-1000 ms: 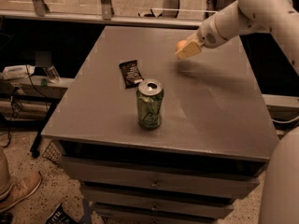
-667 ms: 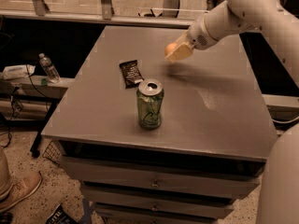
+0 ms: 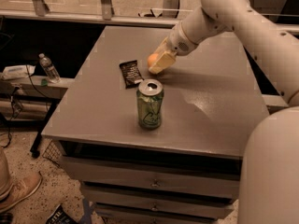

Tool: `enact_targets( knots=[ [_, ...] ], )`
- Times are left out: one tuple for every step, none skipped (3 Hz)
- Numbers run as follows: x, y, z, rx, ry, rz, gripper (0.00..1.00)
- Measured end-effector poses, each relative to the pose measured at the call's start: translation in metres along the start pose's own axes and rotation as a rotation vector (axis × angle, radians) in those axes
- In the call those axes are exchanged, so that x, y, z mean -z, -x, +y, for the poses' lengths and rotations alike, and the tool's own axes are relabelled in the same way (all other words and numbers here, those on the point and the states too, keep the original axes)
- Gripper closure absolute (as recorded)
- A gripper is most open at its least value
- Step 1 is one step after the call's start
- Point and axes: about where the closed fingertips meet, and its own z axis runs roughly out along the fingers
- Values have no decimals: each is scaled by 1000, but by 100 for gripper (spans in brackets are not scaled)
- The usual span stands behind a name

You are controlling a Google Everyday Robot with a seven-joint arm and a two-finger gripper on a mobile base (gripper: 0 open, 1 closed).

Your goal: Move orange near rxbar chocolate

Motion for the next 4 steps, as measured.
enact_targets(
  knots=[
    [-15,5,8,32,57,14,100],
    [-23,6,13,46,90,25,100],
    [-26,6,14,46,94,25,82],
    [-31,6,15,46,102,26,51]
  ],
)
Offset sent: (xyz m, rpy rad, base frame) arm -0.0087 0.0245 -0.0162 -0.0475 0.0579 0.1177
